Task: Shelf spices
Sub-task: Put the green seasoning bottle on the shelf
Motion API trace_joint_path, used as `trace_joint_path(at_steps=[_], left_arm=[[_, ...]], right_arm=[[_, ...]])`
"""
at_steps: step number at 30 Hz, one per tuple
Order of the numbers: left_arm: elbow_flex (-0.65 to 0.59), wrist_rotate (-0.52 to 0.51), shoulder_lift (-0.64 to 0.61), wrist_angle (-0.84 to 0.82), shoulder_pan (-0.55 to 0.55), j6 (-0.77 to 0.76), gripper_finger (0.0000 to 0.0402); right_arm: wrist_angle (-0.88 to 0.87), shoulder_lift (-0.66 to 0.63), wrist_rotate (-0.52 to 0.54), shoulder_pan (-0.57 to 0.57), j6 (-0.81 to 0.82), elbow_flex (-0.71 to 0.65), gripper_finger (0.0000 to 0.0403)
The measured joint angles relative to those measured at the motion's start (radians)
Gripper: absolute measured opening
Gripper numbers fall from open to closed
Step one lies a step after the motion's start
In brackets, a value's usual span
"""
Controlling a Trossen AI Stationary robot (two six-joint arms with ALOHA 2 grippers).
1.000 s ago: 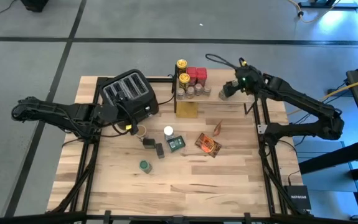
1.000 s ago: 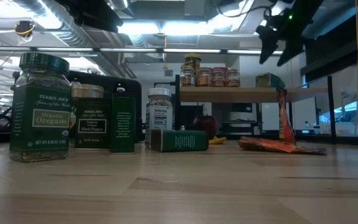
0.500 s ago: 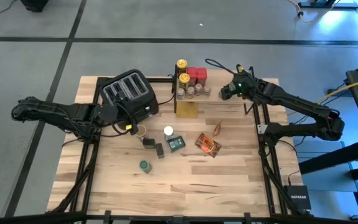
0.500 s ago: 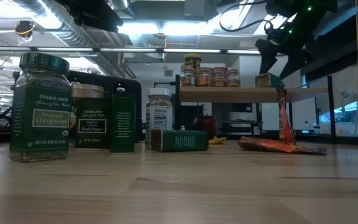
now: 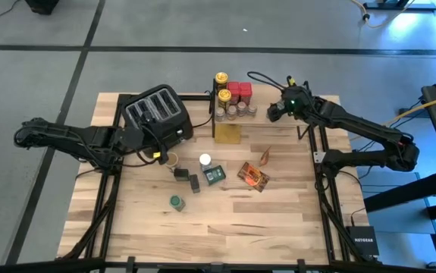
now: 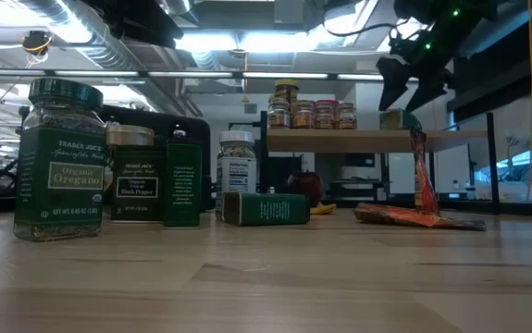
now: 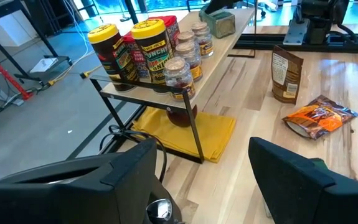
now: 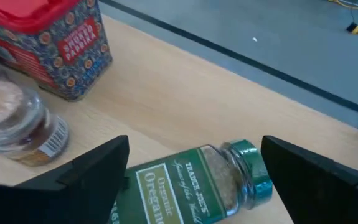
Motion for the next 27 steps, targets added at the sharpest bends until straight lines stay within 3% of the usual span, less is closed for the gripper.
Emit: trace_joint_path(at_steps=[3,10,17,27], left_arm=[[0.0,0.0,0.0,0.0,0.0,0.0,0.0249],[0.0,0.0,0.0,0.0,0.0,-0.004,0.0249],[0.0,0.0,0.0,-0.001,0.0,-0.006,0.0249],[0.0,0.0,0.0,-0.001,0.0,-0.004,0.0249]], right_arm=[[-0.012,-0.02,-0.024,0.004,0.016,0.018,0.0372],[-0.083,-0.041,-0.063,0.074,0.255,0.025,0.0372],[-0.135,-0.013,0.066,0.16,0.258,0.016,0.0372],[-0.241,-0.012,0.067,0.198,0.232,0.016,0.0372]])
